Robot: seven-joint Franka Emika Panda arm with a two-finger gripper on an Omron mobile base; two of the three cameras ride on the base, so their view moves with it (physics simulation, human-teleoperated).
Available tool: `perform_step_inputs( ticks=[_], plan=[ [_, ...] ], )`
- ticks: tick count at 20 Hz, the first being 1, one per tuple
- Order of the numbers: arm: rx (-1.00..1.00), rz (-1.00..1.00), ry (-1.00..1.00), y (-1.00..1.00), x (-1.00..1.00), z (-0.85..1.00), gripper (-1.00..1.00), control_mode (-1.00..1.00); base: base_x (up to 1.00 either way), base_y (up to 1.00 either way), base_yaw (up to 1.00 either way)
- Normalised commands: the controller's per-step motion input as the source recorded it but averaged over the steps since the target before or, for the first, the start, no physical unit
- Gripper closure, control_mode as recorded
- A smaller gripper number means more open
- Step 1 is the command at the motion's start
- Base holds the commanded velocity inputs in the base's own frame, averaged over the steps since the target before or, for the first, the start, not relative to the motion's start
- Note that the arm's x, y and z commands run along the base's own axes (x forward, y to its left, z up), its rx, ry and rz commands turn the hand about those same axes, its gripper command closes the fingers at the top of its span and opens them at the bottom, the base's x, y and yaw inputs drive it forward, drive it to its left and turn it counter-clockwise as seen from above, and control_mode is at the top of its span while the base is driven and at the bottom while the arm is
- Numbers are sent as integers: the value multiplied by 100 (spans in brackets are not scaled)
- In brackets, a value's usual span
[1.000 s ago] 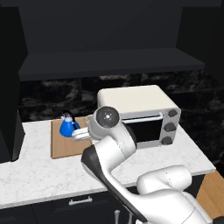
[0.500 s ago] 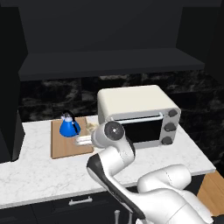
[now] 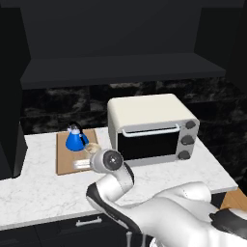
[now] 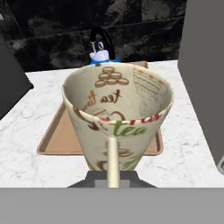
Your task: Pick the kettle from the counter and place it on the tray. Then pick the mug from the cabinet and place it on the tray. Then close the cabinet doors.
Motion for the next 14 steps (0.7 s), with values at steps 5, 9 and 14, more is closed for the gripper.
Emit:
perform_step_inputs(
  ticks=[5,9,14],
  plan=[
    [1,-3,6,38,34,0,100,-100,0,0,0],
    [0,-1,12,21,29,-1,100,-100,0,0,0],
    [0,-1,13,15,28,-25,100,-100,0,0,0]
  ],
)
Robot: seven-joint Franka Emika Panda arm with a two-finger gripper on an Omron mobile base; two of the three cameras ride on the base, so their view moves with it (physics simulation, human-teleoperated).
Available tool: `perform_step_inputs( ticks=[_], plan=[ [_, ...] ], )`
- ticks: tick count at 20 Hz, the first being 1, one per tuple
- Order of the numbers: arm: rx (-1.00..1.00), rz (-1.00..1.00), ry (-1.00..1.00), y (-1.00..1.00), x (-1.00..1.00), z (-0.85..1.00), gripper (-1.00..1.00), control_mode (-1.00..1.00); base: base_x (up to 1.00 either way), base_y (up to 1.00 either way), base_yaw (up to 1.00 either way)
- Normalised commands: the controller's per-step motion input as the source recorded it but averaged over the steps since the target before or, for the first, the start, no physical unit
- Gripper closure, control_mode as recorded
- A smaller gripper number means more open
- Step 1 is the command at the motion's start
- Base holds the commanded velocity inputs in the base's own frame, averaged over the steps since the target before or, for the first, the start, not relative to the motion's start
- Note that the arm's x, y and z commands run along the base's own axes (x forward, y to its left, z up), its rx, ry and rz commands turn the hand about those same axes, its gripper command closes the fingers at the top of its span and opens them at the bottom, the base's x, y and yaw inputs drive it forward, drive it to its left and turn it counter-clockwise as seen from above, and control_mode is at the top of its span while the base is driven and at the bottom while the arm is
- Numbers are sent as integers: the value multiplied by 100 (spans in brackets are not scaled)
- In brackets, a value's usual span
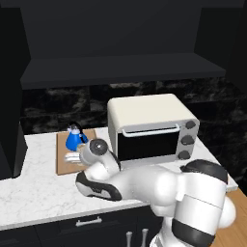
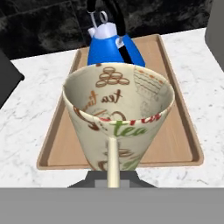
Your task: Pick the kettle from the counter and place it on the tray. Then pick the mug from the cabinet and place it on the tray. Then close the cabinet doors.
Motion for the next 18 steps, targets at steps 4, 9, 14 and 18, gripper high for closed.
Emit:
perform_step_inputs(
  ticks=[4,9,14,18],
  plan=[
    [0,-1,9,13,30,-38,100,-100,0,0,0],
    [0,-1,0,11,24,-26,100,-100,0,0,0],
    [0,-1,0,16,35,-27,100,-100,0,0,0],
    [-3,-2,0,31,38,-21,100,-100,0,0,0]
  ],
)
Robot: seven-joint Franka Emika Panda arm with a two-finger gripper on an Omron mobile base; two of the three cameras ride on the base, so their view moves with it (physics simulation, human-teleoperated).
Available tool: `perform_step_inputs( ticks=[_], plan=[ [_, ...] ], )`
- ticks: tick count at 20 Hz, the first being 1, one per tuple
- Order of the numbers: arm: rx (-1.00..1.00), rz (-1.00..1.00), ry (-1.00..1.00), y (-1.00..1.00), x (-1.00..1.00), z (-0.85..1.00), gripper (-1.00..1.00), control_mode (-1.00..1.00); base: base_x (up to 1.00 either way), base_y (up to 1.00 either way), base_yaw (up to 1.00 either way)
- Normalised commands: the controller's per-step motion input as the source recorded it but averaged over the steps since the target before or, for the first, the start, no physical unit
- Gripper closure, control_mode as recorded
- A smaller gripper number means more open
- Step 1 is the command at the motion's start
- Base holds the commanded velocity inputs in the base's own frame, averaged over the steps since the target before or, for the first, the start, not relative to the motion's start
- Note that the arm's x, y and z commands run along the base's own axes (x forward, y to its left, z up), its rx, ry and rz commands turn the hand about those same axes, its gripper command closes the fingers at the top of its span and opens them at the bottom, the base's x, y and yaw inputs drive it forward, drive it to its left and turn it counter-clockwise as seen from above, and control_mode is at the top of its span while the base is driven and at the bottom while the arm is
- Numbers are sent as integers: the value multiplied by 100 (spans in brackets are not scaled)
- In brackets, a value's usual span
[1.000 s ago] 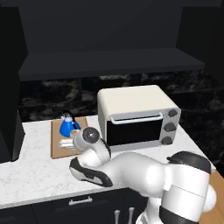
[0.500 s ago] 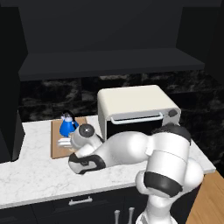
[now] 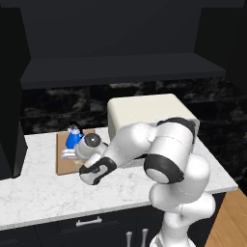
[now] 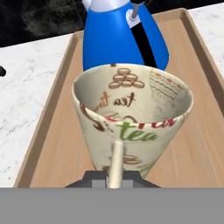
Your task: Pick the kettle from the counter and place it on the tray. Then pick the mug from the cabinet and place it on the tray. Then close the cabinet doors.
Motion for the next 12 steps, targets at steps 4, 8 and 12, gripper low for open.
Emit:
perform_step_inputs(
  ticks=[4,8,12],
  plan=[
    [-8,-4,0,45,16,-36,100,-100,0,0,0],
    [-10,-4,0,38,-12,-39,100,-100,0,0,0],
    [-7,-6,-2,6,-27,-14,-100,-100,0,0,0]
  ],
)
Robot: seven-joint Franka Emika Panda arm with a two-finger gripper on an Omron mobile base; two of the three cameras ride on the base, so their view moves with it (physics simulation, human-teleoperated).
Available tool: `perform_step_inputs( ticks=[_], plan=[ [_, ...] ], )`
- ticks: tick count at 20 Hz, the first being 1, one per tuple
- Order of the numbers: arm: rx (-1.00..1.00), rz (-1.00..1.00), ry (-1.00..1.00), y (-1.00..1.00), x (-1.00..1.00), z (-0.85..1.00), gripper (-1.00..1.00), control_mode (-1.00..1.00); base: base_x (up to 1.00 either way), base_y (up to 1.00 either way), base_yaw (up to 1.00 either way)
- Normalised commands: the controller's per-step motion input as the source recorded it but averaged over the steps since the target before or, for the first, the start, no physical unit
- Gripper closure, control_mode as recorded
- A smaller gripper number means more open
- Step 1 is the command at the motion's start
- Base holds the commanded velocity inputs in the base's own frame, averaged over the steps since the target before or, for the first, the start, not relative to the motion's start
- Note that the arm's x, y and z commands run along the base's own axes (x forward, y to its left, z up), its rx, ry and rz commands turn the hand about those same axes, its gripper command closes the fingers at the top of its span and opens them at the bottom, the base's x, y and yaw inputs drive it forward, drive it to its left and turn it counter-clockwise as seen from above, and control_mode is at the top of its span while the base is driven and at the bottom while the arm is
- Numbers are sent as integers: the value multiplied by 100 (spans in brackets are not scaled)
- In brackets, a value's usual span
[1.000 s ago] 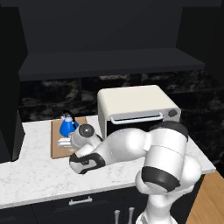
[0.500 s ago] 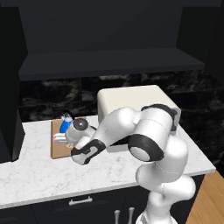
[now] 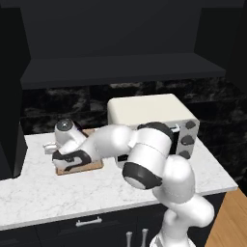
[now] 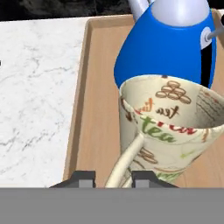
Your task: Pick the kettle from the counter and place it on the tray. Then pick the mug from the cabinet and place it on the tray. Then close the cabinet doors.
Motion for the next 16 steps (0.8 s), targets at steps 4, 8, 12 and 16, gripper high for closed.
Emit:
perform_step_inputs(
  ticks=[4,8,12,16],
  plan=[
    [0,-7,-6,-33,-28,3,-100,-100,0,0,0],
    [0,-8,-10,-57,-68,11,-100,-100,0,0,0],
    [0,-8,-13,-50,-76,37,-100,-100,0,0,0],
    [0,-4,-14,-35,-81,79,-100,-100,0,0,0]
  ],
)
